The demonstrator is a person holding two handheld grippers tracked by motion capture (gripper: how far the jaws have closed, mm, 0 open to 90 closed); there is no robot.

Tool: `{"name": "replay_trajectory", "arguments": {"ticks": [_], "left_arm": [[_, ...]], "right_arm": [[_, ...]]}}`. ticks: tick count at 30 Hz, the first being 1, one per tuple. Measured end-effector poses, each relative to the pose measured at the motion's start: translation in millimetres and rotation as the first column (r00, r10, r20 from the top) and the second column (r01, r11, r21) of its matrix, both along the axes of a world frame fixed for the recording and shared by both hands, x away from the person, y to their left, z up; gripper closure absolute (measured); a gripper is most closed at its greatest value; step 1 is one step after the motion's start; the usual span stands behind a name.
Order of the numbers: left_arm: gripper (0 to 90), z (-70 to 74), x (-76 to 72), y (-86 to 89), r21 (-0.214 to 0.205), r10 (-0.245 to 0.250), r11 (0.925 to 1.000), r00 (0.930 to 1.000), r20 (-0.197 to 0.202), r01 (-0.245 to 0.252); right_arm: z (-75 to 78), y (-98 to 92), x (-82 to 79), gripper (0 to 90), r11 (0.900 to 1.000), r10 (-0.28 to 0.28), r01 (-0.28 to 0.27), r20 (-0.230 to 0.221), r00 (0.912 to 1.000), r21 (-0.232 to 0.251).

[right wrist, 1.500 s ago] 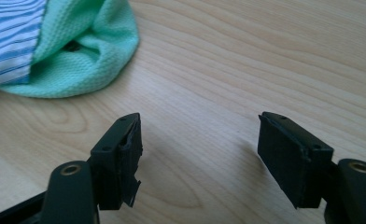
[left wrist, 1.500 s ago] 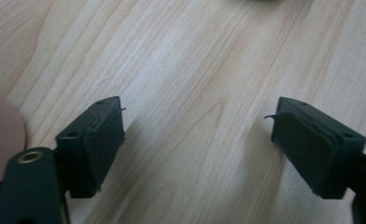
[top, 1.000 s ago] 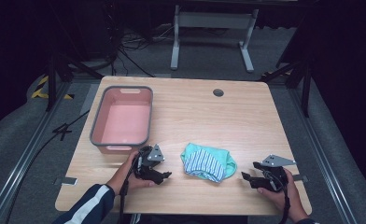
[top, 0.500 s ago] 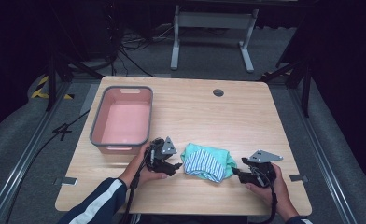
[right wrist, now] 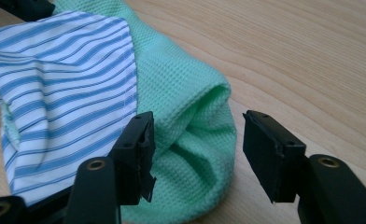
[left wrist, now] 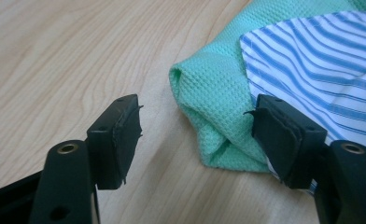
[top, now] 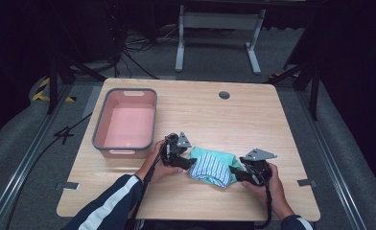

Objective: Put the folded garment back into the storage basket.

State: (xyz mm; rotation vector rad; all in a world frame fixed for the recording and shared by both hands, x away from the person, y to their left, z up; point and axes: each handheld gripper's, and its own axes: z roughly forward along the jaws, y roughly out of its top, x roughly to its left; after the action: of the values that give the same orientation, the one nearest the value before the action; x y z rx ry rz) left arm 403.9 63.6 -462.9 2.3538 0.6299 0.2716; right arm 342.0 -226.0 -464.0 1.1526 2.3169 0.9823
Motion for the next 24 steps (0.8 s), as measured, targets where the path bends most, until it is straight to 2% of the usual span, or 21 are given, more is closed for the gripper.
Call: {"name": "replay_trajectory", "arguments": {"ticks": [3,4,6,9,11,13,16,21,24], "left_arm": [[30.7,-6.1,-0.4,-2.0,0.031,-0.002,0.9995,0.9998,-0.018,0.003],[30.7,-7.4,-0.1,-1.6,0.020,-0.002,0.9998,0.9998,-0.018,0.002],[30.5,-9.3,-0.3,-0.8,0.003,0.005,1.0000,0.9995,-0.032,-0.005],[30.6,-11.5,-0.9,1.4,-0.019,0.003,0.9998,0.9989,-0.046,-0.004],[30.6,-12.9,-3.0,2.0,-0.035,0.002,0.9994,0.9981,-0.061,-0.005],[30.7,-13.1,-4.7,1.8,-0.037,-0.011,0.9993,0.9986,-0.051,0.009],[30.6,-13.0,-6.5,1.2,-0.036,-0.017,0.9992,0.9983,-0.056,0.015],[30.7,-12.8,-7.4,0.9,-0.033,-0.020,0.9993,0.9980,-0.060,0.018],[32.0,-12.0,-8.0,0.8,-0.030,-0.032,0.9991,0.9975,-0.063,0.030]], "right_arm": [[-4.9,4.9,3.1,42.3,0.9997,0.011,-0.011,-0.002,0.9999,-0.023],[-7.5,5.9,3.5,41.9,0.9998,0.018,-0.018,-0.012,0.9998,-0.009],[-10.9,8.0,3.3,38.9,0.9992,0.013,-0.014,-0.016,0.9998,-0.039],[-12.2,6.3,3.5,36.8,0.9997,-0.004,0.004,-0.022,0.9998,-0.022],[-11.9,5.2,3.6,32.8,0.9993,-0.011,0.010,-0.018,0.9998,-0.035],[-12.5,3.6,4.6,32.4,0.9995,-0.019,0.018,-0.031,0.9993,-0.025],[-13.6,0.7,6.1,37.0,0.9999,-0.011,0.012,-0.052,0.9986,0.008],[-10.8,3.1,4.6,59.5,0.9992,0.039,-0.038,-0.063,0.9973,0.011],[-10.1,2.6,4.6,65.0,0.9991,0.040,-0.038,-0.070,0.9967,0.019]]}}
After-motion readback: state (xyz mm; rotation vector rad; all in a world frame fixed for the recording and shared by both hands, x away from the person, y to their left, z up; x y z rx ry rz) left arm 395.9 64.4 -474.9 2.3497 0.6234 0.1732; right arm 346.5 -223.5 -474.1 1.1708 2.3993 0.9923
